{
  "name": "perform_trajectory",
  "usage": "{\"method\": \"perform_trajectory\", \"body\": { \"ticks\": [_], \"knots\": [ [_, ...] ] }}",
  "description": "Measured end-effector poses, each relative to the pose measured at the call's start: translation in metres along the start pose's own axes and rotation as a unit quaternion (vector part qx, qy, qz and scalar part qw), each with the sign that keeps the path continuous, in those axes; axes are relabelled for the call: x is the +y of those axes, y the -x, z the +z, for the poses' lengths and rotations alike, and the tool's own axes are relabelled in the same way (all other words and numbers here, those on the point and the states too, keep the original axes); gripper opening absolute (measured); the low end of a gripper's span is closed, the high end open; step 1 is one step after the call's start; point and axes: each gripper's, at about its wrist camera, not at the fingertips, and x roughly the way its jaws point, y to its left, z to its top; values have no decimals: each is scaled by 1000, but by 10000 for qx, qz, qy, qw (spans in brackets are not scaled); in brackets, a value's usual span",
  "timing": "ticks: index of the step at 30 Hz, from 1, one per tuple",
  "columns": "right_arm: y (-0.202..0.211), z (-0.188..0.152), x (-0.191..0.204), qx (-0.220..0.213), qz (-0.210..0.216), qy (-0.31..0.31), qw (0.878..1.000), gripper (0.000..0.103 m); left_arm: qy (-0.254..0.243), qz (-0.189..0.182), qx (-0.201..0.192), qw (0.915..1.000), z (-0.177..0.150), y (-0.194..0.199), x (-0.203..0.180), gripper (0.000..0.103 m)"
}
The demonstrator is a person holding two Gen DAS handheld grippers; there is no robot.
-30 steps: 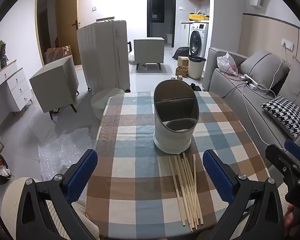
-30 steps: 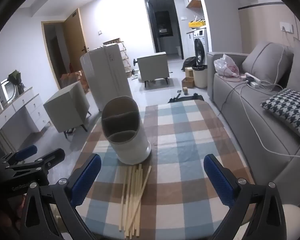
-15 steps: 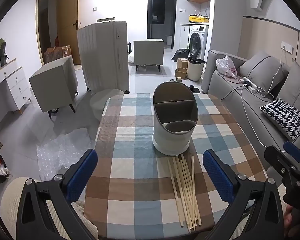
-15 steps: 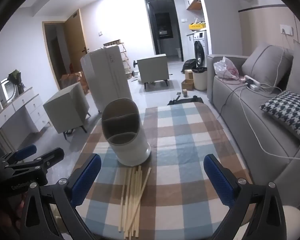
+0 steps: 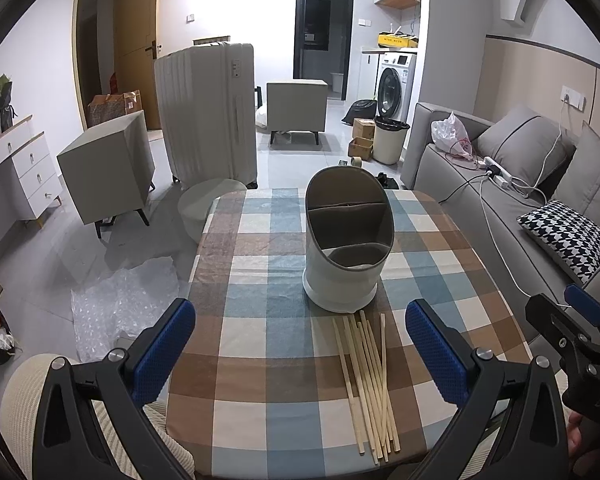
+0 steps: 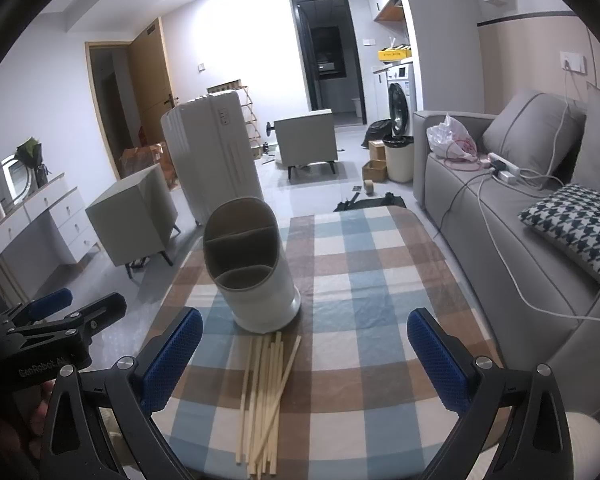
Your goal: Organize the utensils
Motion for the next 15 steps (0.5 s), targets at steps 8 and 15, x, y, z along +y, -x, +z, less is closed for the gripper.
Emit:
{"method": "perform_trajectory", "body": {
  "ticks": [8, 15],
  "knots": [
    [1, 0, 0, -5, 0, 4, 10000, 103, 3, -9, -3, 10000, 0, 0, 1, 102],
    [0, -1, 1, -9, -8, 17, 10000, 103, 1, -4, -6, 10000, 0, 0, 1, 102]
  ]
}}
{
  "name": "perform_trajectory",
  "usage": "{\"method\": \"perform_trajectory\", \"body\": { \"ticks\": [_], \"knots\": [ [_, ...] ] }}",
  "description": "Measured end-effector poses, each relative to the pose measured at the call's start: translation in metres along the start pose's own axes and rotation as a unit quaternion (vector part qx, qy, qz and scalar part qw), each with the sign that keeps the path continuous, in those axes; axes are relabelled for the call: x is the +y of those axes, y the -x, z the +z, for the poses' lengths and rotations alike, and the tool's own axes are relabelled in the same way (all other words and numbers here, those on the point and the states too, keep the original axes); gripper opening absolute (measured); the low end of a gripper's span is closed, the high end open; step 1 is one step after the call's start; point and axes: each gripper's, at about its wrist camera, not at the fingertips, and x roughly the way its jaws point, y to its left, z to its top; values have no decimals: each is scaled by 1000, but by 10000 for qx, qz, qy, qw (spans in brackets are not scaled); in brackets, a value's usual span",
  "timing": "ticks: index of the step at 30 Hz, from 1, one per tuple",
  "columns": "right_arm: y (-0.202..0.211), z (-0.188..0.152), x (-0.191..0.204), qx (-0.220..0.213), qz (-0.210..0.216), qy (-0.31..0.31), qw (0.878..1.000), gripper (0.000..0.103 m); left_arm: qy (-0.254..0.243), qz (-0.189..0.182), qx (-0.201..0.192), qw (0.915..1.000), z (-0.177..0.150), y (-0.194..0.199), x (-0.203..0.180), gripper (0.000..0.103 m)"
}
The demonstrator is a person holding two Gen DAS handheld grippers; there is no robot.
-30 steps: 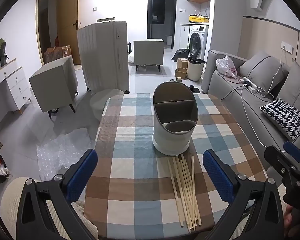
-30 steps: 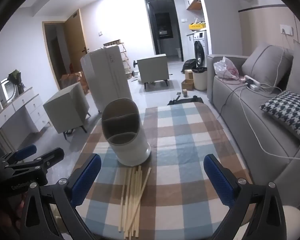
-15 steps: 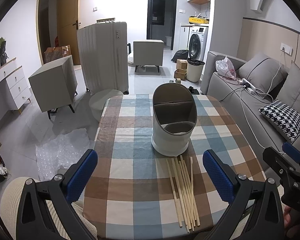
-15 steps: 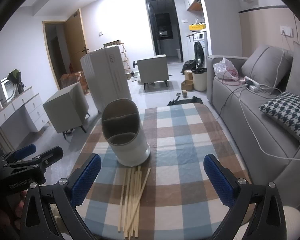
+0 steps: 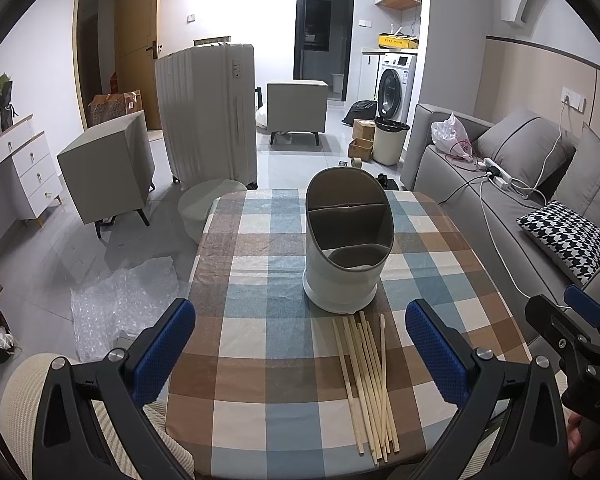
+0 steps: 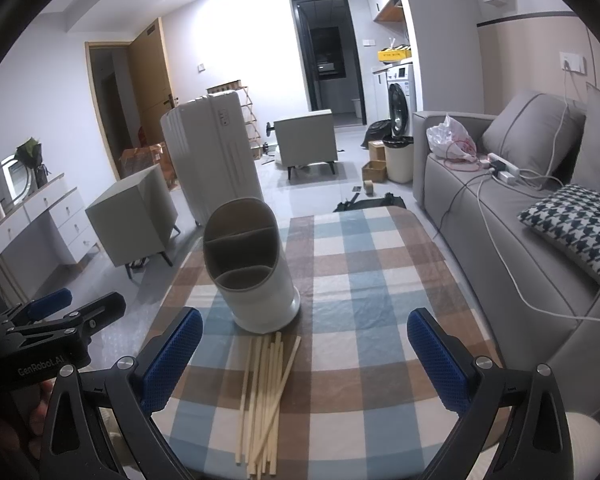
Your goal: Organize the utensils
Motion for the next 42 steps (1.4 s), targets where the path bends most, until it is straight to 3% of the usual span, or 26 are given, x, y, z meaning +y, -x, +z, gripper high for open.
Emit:
{"method": "perform_trajectory", "body": {
  "ticks": [32, 37, 42],
  "knots": [
    [0, -2, -3, 45, 30, -8, 10000, 103, 25, -45, 37, 10000, 0, -1, -3, 102],
    [-13, -4, -3, 214, 152, -55, 9996, 101, 48, -70, 133, 9999, -2, -9, -5, 102],
    [-36, -4, -9, 680, 336, -299, 9967, 94, 53, 23, 486, 9988, -5, -32, -1, 102]
  ]
}}
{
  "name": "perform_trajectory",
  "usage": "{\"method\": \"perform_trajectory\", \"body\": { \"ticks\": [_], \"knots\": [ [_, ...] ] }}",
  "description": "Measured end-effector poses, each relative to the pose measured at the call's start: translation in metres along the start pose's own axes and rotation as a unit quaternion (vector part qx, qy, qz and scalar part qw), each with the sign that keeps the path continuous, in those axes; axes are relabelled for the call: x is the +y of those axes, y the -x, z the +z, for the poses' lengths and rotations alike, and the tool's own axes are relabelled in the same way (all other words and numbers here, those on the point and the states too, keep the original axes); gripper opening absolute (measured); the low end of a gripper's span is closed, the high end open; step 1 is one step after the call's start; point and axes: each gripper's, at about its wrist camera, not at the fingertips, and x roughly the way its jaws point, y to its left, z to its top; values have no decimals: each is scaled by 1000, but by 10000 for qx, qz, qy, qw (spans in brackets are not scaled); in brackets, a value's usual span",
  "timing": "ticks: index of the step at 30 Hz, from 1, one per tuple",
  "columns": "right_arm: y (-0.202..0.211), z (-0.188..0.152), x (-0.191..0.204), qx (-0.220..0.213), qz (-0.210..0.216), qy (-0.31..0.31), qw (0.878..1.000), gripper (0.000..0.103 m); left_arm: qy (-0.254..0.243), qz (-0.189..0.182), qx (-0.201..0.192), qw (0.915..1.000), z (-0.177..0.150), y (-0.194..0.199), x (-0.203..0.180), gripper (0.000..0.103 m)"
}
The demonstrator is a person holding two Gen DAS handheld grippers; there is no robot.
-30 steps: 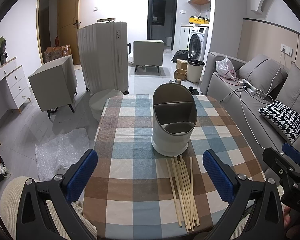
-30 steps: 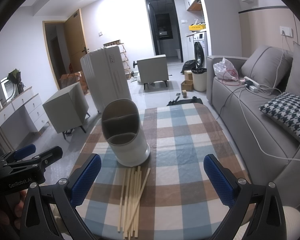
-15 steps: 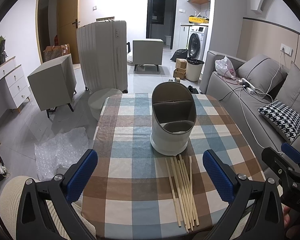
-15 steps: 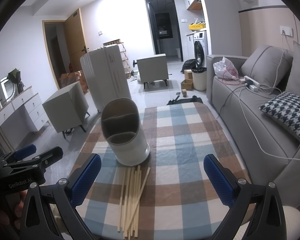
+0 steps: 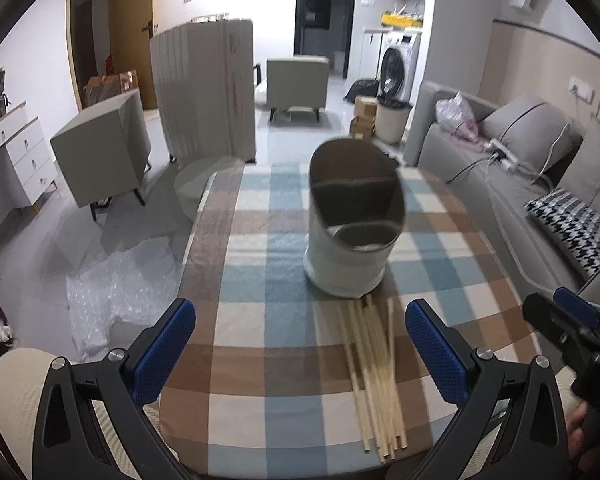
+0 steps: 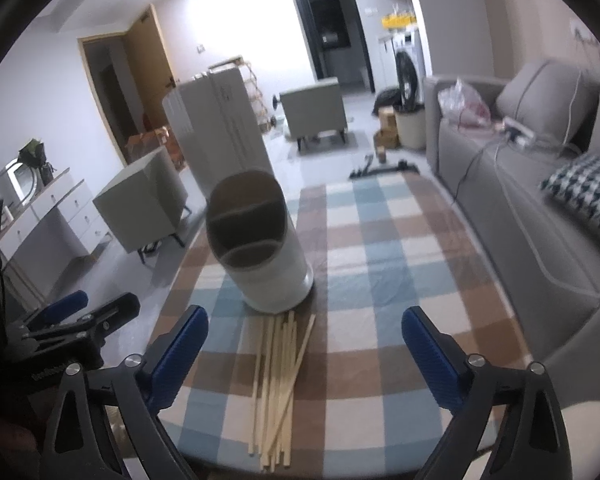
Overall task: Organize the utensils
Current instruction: 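Lower the left and right tools toward the chopstick pile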
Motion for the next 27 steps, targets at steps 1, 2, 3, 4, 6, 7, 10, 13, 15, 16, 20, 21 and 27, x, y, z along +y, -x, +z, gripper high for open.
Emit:
{"method": "perform_trajectory", "body": {
  "ticks": [1, 2, 3, 4, 6, 7, 10, 13, 15, 16, 20, 21, 27],
  "knots": [
    [-9, 1, -3, 176, 82, -87, 9998, 91, 44, 11, 98, 9999, 0, -6, 2, 102],
    [-16, 2, -5, 316, 107, -143, 9993, 89, 93, 12, 183, 9998, 0, -12, 4, 102],
    [-26, 2, -8, 504, 72, -214, 9985, 84, 142, 17, 284, 9995, 0, -18, 6, 102],
    [-35, 2, -10, 675, 71, -279, 9973, 80, 176, 4, 357, 9992, 1, -21, 10, 102],
    [-55, 0, -18, 1067, 122, -462, 9931, 73, 282, 18, 580, 9979, 1, -32, 15, 102],
    [-66, -1, -21, 1270, 118, -562, 9902, 68, 314, 19, 670, 9973, 1, -36, 17, 102],
    [-99, -5, -30, 1855, 272, -861, 9785, 56, 442, -46, 974, 9942, 0, -49, 23, 102],
    [-129, -8, -31, 2241, 269, -913, 9699, 47, 598, -28, 1180, 9912, 1, -59, 32, 102],
    [-148, -10, -30, 2489, 254, -850, 9645, 43, 713, 21, 1352, 9882, 2, -66, 39, 102],
    [-157, -11, -28, 2561, 253, -795, 9630, 40, 859, -23, 1455, 9856, 2, -70, 45, 102],
    [-184, -11, -19, 2735, 95, -521, 9604, 40, 1226, -64, 1649, 9786, 4, -79, 63, 102],
    [-189, -11, -17, 2748, 54, -452, 9604, 40, 1268, -63, 1676, 9776, 4, -81, 66, 102],
    [-209, -13, -9, 2829, -146, -220, 9588, 29, 1447, -100, 1788, 9731, 2, -87, 76, 102]
  ]
}}
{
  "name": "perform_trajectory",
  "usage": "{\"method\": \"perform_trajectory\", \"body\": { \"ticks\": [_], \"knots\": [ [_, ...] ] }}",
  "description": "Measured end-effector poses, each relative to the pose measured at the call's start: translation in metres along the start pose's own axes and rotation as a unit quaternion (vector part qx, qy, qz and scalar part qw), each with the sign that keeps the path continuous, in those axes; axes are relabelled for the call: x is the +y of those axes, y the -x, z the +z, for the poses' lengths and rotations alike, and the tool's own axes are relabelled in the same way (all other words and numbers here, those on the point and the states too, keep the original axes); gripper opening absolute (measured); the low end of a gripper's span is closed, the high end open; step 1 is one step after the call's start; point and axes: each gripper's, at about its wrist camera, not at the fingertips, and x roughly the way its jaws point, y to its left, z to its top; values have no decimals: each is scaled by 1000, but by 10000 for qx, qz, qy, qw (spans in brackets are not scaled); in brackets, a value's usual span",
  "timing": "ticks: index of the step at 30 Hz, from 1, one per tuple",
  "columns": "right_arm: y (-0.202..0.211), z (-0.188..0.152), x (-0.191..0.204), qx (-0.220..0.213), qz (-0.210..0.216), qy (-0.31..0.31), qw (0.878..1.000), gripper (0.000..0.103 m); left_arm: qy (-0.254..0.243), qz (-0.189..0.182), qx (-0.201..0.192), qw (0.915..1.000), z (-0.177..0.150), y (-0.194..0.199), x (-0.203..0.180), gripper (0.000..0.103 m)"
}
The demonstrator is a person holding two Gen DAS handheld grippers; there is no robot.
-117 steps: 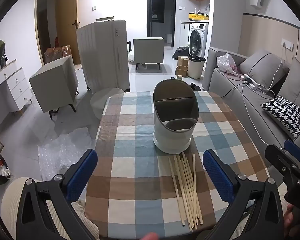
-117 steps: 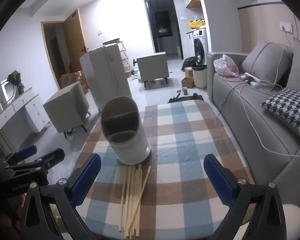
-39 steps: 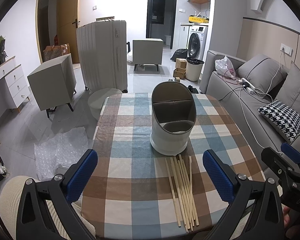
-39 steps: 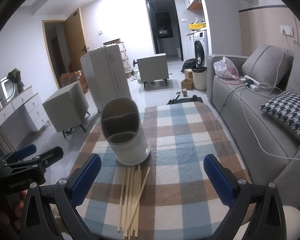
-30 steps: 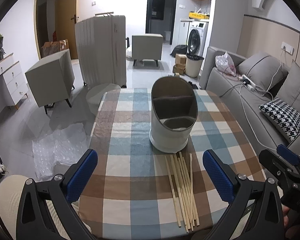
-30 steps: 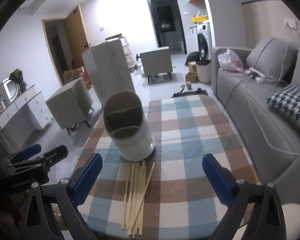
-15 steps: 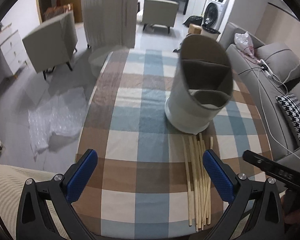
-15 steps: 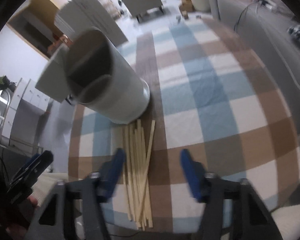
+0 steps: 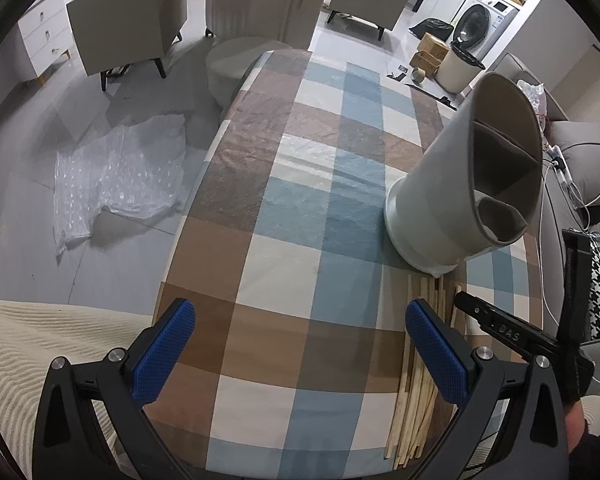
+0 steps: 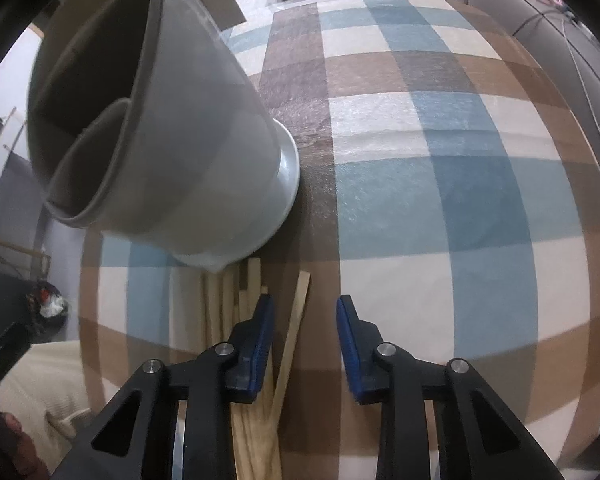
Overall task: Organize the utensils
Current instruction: 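Lower the left and right tools toward the chopstick pile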
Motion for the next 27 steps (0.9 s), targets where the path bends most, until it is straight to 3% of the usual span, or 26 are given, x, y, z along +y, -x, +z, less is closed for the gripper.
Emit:
{"method": "perform_trajectory", "body": {
  "ticks": [4, 7, 13, 23, 27],
  "knots": [
    [-2, -2, 9, -95, -156, 124, 9998, 22, 30, 18, 60, 10000, 3, -4, 6, 102],
    [0, -4, 12, -187, -393, 113, 9990, 5, -1, 81, 111, 9999, 2, -7, 8, 102],
    [14, -10, -4, -390, -160, -324, 9986, 0, -231, 127, 305, 9992, -4, -18, -2, 102],
    [39, -18, -44, -587, 643, -1185, 9891, 0, -771, -93, 860, 9933, -24, -43, -39, 102],
    [47, -21, -61, -621, 905, -1512, 9824, 3, -990, 28, 1050, 9895, -31, -58, -52, 95]
  ]
}}
